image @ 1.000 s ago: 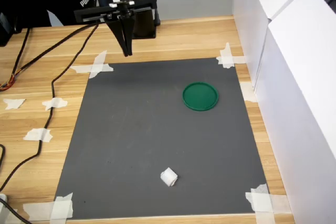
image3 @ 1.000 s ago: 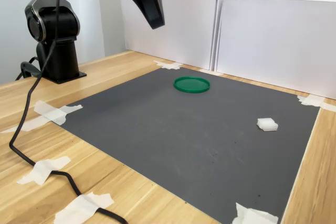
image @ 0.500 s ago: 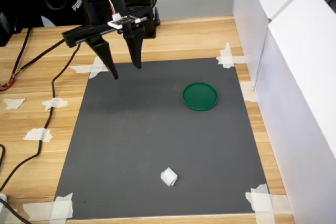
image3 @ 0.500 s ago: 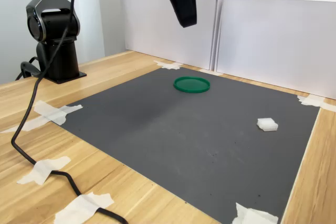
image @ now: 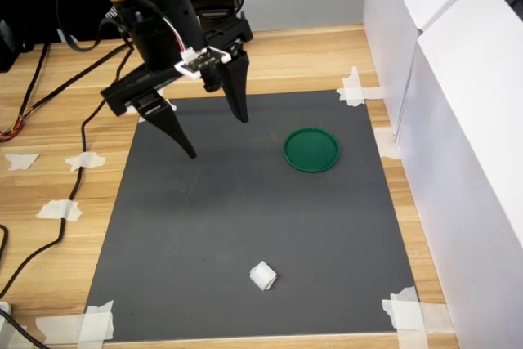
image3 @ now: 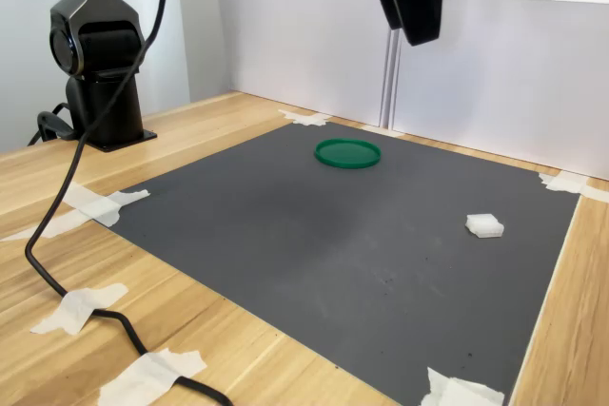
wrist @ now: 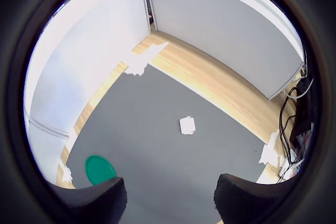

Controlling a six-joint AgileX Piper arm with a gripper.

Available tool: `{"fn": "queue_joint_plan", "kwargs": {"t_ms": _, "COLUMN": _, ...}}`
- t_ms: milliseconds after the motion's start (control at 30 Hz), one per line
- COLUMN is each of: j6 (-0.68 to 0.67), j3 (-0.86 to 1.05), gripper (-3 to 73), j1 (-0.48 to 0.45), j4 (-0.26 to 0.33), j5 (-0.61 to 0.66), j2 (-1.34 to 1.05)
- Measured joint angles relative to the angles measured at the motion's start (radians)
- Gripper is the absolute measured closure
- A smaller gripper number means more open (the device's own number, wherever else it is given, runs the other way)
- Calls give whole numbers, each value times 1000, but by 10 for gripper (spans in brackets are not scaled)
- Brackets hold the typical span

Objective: Grasp a white terminal and put it on the green lid.

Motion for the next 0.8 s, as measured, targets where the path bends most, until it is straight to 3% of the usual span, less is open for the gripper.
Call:
{"fn": "queue_joint_plan", "kwargs": {"t_ms": 400, "j6": 99, "j3": -190, "gripper": -20, "j1": 153, "j4": -192, "j5": -11, "j2": 198}}
{"fn": "queue_joint_plan", "kwargs": {"t_ms": 567, "j6": 114, "j3": -196, "gripper": -13, "j1": 154, "j4": -220, "j5": -59, "j2": 270}}
{"fn": "queue_joint_plan", "kwargs": {"t_ms": 800, "j6": 88, "j3": -197, "gripper": 10, "j1": 156, "j4": -210, "j5": -96, "j2": 352}}
